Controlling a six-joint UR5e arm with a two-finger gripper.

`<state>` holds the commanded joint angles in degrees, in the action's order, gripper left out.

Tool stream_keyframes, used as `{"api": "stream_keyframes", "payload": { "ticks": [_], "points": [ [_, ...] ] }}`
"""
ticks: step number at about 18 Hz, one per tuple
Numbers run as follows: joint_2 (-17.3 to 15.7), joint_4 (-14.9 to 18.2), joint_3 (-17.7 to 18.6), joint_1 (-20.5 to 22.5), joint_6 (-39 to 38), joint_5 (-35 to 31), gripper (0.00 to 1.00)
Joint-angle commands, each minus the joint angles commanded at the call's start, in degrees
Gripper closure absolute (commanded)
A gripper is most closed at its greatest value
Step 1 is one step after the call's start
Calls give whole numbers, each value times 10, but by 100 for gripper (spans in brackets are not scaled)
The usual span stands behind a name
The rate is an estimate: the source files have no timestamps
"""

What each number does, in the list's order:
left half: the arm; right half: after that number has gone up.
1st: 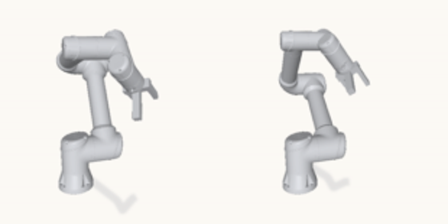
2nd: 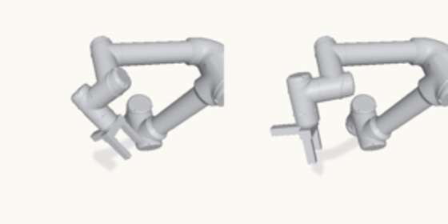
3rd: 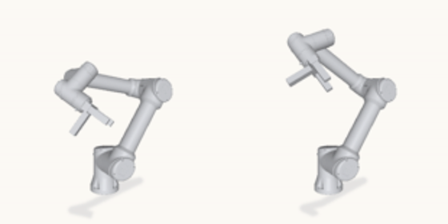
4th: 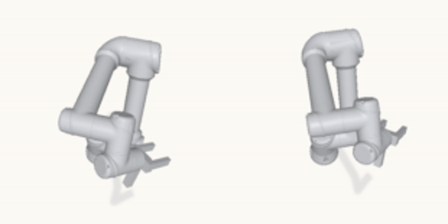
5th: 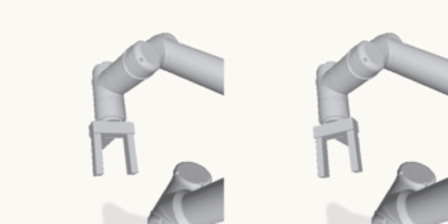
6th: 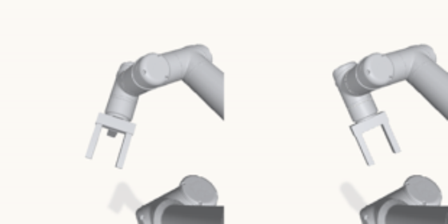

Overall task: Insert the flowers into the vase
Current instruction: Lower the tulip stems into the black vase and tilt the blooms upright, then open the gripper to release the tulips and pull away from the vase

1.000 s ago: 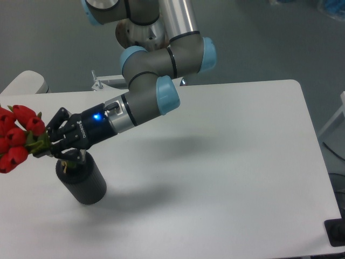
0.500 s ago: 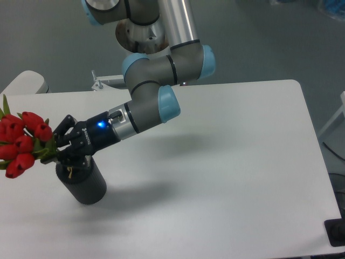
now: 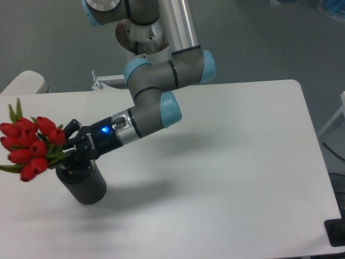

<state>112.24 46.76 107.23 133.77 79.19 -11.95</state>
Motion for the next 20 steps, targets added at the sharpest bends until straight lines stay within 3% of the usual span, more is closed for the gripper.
{"api": "stream_keyframes", "payload": {
  "ticks": [6,8,10,12,20],
  "points": [
    [4,-1,6,9,12,0,48],
    [4,-2,11,16,23,1,35],
    [3,-2,15,18,24,1,12],
    [3,-1,15,25,22,1,3],
    [2,-1,14,53,17,1,0]
  ]
}}
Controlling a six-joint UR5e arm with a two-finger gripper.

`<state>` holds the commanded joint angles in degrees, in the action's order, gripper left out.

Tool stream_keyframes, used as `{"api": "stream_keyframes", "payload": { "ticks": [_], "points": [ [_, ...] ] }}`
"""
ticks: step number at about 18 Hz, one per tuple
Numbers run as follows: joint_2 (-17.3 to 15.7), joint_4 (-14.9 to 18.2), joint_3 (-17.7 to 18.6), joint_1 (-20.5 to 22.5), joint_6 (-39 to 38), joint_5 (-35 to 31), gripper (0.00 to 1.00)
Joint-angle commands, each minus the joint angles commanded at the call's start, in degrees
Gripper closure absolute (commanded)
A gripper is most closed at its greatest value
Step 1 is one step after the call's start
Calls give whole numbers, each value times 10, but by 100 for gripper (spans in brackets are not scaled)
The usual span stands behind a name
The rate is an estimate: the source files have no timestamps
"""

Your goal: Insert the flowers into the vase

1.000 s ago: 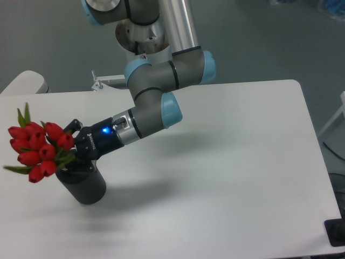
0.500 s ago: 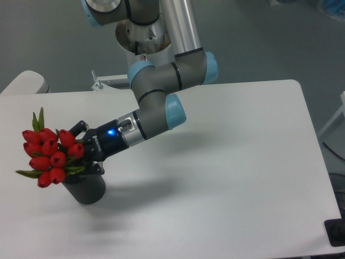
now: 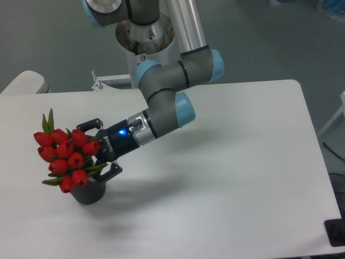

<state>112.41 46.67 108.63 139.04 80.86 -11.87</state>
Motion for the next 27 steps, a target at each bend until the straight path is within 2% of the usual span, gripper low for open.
{"api": "stream_keyframes", "payload": {
  "ticks": [13,17,20,27],
  "points": [
    [10,4,-13,60,-7,-1,0],
    [9,4,-17,78,-7,-33,0],
    [15,7,-39,83,-13,-83,0],
    [46,9,-124,86,-101,-219,0]
  ]
}}
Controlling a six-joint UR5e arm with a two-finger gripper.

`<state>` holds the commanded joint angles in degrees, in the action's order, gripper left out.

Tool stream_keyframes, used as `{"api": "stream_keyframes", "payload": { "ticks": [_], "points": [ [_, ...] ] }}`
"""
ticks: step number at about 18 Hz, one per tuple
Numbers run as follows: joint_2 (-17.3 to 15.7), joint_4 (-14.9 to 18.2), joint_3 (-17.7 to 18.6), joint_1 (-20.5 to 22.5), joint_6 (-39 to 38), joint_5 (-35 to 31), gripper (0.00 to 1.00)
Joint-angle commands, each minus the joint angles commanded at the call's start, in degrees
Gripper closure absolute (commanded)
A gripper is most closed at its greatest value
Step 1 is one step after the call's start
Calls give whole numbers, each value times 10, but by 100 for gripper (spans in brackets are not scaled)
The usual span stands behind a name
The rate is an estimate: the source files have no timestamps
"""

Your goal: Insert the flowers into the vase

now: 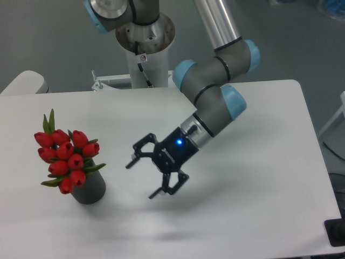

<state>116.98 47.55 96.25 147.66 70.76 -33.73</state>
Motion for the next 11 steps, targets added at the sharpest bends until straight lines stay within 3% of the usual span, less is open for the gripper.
{"api": "stream_keyframes", "payload": {
  "ticks": [8,11],
  "points": [
    [5,6,-31,-12,-7,-236,0],
    [6,43,-51,-19,-6,-288,0]
  ]
}}
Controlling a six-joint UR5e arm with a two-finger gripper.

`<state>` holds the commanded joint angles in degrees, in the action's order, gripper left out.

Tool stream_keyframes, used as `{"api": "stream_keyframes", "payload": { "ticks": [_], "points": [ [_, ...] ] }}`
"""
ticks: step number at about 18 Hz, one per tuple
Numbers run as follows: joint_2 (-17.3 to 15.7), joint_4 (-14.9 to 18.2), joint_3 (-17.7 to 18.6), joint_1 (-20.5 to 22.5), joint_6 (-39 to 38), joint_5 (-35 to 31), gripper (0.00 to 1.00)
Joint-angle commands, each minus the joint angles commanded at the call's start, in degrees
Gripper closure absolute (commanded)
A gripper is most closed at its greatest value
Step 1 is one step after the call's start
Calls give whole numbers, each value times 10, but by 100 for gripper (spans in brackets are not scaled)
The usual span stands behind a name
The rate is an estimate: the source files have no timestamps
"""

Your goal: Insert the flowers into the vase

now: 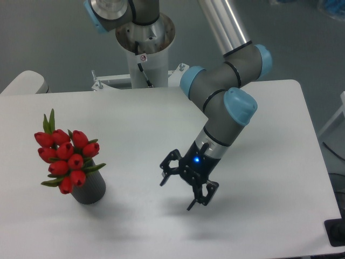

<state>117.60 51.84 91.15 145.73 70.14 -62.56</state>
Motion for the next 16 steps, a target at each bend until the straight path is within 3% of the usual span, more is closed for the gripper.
{"api": "stream_keyframes", "payload": {
  "ticks": [4,8,11,16],
  "points": [
    [21,56,-49,-26,6,-84,0],
    [42,62,-74,-51,10,-152,0],
    [55,88,-93,-66,32,-214,0],
    [57,108,-102,-69,68,-223,0]
  ]
}}
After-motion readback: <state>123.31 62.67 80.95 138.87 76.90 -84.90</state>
